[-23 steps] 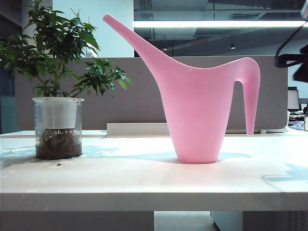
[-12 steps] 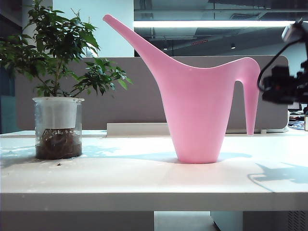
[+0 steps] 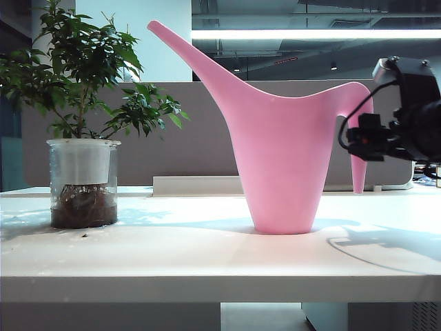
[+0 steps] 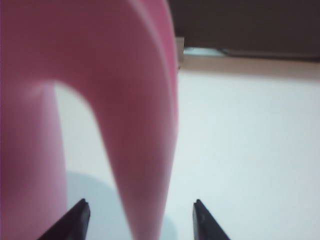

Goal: Pick up the watering can from the table, water the potted plant, and put the can back.

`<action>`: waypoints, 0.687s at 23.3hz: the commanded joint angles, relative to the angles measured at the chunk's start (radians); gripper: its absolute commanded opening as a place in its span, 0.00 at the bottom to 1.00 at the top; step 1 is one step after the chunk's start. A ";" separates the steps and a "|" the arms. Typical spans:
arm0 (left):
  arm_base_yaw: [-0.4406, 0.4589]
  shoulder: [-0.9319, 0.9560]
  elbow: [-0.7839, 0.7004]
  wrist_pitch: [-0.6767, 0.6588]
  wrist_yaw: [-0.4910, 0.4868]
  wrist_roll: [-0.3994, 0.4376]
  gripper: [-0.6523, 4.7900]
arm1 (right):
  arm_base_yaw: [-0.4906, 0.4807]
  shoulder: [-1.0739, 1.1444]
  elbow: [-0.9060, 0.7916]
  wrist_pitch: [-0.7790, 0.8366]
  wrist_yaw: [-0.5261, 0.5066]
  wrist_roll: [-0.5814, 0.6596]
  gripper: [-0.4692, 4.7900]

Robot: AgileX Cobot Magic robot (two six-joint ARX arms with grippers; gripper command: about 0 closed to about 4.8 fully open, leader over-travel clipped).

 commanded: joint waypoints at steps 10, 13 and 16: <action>-0.001 0.001 0.003 0.013 0.005 0.003 0.11 | 0.000 0.086 0.191 0.014 -0.021 -0.001 0.31; -0.001 0.001 0.003 0.013 0.005 0.003 0.11 | 0.000 0.075 0.222 0.011 -0.021 -0.014 0.08; -0.001 0.001 0.003 0.013 0.005 0.003 0.11 | 0.000 0.023 0.250 -0.005 -0.018 -0.035 0.08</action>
